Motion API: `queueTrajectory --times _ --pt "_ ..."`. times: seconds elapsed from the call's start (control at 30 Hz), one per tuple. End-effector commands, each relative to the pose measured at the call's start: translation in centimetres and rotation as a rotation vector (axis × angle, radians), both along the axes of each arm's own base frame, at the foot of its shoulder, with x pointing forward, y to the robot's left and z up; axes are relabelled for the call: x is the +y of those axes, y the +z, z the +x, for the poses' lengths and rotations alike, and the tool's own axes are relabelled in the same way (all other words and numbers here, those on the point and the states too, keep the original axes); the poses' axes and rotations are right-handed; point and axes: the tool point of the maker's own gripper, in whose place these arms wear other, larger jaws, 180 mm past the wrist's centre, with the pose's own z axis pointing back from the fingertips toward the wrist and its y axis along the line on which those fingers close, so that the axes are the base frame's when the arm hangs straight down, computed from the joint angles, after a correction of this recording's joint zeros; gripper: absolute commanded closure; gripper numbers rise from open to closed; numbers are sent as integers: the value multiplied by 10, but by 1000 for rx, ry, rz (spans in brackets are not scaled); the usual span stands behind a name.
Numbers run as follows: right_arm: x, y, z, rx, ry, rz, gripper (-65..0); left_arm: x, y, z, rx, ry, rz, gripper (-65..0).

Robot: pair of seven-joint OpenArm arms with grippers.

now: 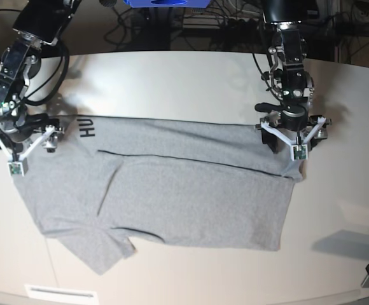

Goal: Fold the T-shirt properly
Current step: 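Grasp the shoulder edge with both grippers and pull toward the robot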

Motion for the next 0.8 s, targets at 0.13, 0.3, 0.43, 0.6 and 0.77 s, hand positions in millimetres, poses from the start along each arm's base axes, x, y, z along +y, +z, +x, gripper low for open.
queueTrajectory --times 0.13,0.3,0.43,0.6,0.77 --pt "1 -16 -5 27 -1 33 -496 3 8 10 -40 -1 14 -504" --pt "1 -29 -22 72 -3 37 -496 4 -2 2 -7 0 15 -504" --pt "-2 -36 -33 101 -3 29 -496 4 -8 -14 20 -4 26 -504" --pt "-3 -44 -46 132 -3 26 -495 4 -11 -32 46 -10 34 -504" --pt "-3 -47 -57 150 -2 19 -495 2 -12 -52 66 -19 44 -504"
